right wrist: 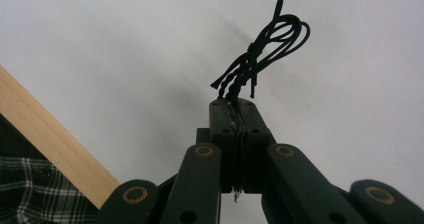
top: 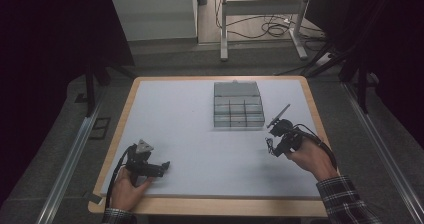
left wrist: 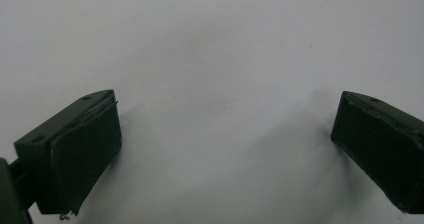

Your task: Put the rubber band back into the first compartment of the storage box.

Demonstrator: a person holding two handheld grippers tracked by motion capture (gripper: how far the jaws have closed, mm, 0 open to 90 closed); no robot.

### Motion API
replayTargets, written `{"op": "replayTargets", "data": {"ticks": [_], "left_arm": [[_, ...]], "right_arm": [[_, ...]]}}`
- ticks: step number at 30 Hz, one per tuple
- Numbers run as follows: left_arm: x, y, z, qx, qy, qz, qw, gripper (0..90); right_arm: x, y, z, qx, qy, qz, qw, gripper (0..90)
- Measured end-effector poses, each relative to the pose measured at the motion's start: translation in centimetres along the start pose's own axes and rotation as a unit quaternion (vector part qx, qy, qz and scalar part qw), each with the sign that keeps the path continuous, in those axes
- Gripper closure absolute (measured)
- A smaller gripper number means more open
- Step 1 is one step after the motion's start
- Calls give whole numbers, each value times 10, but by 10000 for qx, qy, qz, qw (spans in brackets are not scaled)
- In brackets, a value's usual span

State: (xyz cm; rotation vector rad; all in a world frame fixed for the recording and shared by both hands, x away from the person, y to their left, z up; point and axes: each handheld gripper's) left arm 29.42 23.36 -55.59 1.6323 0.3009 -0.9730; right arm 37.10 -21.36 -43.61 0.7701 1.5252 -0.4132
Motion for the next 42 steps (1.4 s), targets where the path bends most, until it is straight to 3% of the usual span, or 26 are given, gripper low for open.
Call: {"op": "replayTargets", "data": {"ticks": [8,17,25,30,42], "left_arm": [[0,0,0,-1,0,0,10000,0],[0,0,0,0,0,0,10000,0],[0,0,0,1,0,-1,10000,0],[0,0,0,0,1,2,10000,0],[0,0,0,2,1,1,10000,0]], "right_arm": [[-5,2,2,-15,-27,588,9983,870],[-4,3,4,34,-25,997,9950,870],[-4,8,2,8,-39,1385,9904,869],[-1,10,3,11,-70,1755,9844,868],[4,20,4,-36,-136,2139,9768,865]]}}
Point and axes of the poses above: each handheld gripper's, and its own axes: x roughly forward along the jaws, y roughly out of its top, z roughly to its right, and after that the axes turned 5 degrees about y, right-handed
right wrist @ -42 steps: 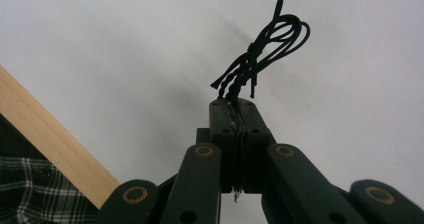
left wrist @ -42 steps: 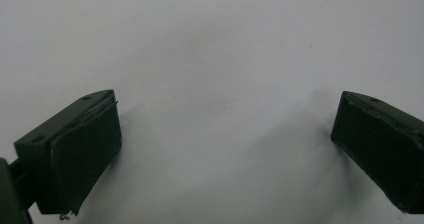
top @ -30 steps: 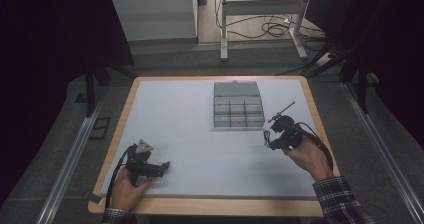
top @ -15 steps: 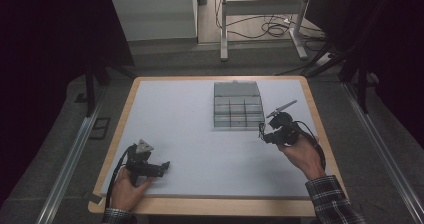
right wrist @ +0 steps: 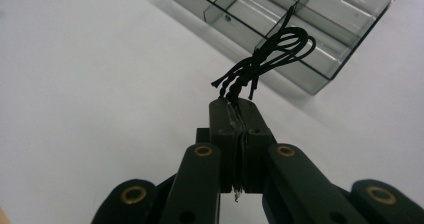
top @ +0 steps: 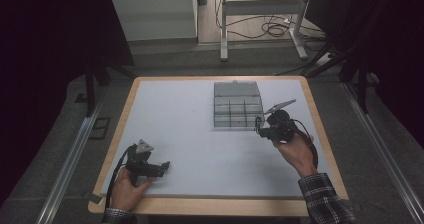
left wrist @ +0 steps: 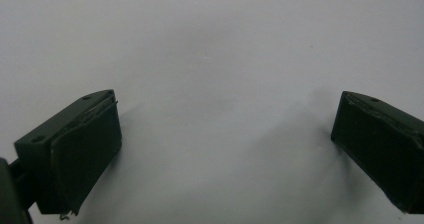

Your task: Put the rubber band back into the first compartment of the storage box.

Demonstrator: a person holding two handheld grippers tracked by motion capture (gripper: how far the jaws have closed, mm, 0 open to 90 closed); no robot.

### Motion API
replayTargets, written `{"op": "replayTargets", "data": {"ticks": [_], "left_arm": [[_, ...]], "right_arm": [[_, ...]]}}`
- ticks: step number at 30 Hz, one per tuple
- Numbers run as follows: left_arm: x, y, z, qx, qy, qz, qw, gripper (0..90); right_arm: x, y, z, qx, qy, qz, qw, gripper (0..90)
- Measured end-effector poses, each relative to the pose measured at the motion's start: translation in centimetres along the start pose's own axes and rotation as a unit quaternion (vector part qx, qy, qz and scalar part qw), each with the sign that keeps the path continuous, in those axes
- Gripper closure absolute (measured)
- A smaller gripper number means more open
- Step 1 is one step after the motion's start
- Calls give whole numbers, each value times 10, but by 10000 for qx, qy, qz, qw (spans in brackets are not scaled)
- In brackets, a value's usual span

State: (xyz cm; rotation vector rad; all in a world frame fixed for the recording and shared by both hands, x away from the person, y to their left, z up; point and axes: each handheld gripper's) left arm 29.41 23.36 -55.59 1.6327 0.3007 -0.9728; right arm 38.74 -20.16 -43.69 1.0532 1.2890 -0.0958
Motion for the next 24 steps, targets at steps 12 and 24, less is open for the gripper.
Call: {"op": "replayTargets", "data": {"ticks": [12,24], "left_arm": [[0,0,0,-2,0,1,10000,0],[0,0,0,0,0,0,10000,0]], "right_arm": [[8,12,4,-45,-62,299,9995,865],[23,22,6,-56,-104,463,9989,864]]}}
Point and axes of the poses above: each handheld gripper's, and its own axes: x roughly forward along the jaws, y roughly out of its top, z roughly to its right, and after that the axes turned 5 degrees about y, right-handed
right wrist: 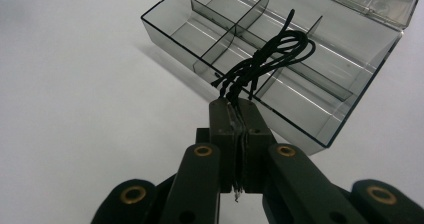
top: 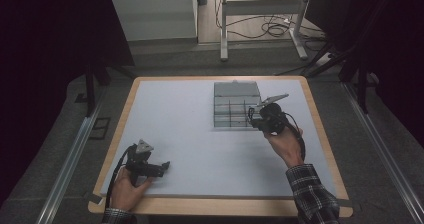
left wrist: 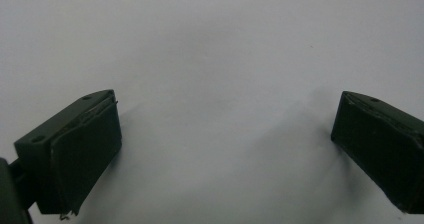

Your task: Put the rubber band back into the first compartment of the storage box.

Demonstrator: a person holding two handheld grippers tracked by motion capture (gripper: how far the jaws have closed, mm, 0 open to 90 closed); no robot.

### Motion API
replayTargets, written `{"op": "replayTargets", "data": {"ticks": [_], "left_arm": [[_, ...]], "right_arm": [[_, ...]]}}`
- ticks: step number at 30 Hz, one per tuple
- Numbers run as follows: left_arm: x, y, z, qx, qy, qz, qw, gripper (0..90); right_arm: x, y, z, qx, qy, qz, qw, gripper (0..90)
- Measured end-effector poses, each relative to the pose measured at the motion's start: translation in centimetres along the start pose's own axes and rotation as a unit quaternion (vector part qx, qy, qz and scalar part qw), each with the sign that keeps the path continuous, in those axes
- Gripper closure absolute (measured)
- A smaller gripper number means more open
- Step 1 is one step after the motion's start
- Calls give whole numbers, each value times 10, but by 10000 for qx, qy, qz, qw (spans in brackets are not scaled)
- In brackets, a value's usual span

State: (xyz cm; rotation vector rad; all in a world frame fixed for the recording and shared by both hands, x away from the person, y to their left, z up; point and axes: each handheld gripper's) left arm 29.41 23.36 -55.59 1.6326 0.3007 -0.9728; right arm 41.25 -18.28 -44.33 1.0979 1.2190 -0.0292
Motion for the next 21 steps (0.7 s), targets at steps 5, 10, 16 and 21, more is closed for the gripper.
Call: {"op": "replayTargets", "data": {"ticks": [5,10,16,21], "left_arm": [[0,0,0,-1,0,0,10000,0],[0,0,0,1,1,0,10000,0],[0,0,0,2,1,0,10000,0],[0,0,0,2,0,0,10000,0]], "right_arm": [[7,2,2,34,1,90,10000,864],[13,6,2,37,-12,132,9999,864],[22,11,2,14,-18,172,9998,864],[30,13,3,-16,-67,222,9997,864]]}}
Point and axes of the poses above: each handheld gripper's, and its own axes: x roughly forward along the jaws, y roughly out of its top, z roughly to its right, and after that the axes turned 5 degrees about y, right-handed
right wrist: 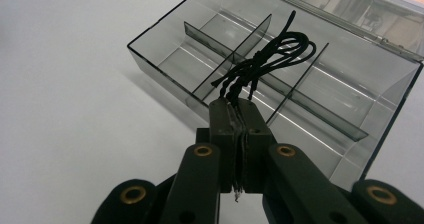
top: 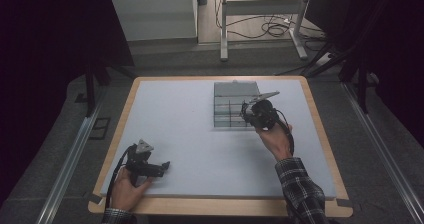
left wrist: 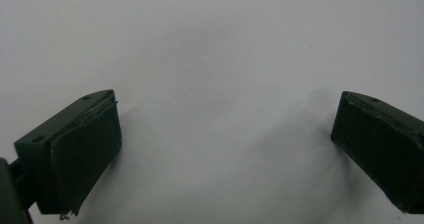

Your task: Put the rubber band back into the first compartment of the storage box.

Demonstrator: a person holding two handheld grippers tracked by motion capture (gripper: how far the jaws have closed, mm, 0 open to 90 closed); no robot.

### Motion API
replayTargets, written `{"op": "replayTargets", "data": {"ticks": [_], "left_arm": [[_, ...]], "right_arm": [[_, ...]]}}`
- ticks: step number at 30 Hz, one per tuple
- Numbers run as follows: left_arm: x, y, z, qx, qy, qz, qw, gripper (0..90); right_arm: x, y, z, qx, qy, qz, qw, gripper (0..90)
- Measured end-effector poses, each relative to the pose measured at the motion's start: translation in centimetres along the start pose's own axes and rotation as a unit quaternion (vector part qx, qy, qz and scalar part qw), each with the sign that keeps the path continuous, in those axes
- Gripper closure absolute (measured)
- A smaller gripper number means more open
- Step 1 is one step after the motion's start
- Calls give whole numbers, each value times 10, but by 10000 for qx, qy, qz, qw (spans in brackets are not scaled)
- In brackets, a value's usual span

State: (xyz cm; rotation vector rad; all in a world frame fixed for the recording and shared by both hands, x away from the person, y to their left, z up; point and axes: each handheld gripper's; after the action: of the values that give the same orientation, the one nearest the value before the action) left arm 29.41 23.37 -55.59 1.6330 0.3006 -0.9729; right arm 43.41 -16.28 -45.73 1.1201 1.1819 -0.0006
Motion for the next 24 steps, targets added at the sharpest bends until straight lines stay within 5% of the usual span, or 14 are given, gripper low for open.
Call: {"op": "replayTargets", "data": {"ticks": [24], "left_arm": [[0,0,0,3,0,3,10000,0]], "right_arm": [[42,21,-5,-121,13,172,9998,862]]}}
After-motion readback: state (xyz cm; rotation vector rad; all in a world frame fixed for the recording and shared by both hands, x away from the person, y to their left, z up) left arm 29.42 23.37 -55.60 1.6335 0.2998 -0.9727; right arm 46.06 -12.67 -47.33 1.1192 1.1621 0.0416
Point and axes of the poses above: each handheld gripper's, and its own axes: x roughly forward along the jaws, y roughly out of its top, z roughly to its right, and after that the axes turned 5 degrees about y, right-handed
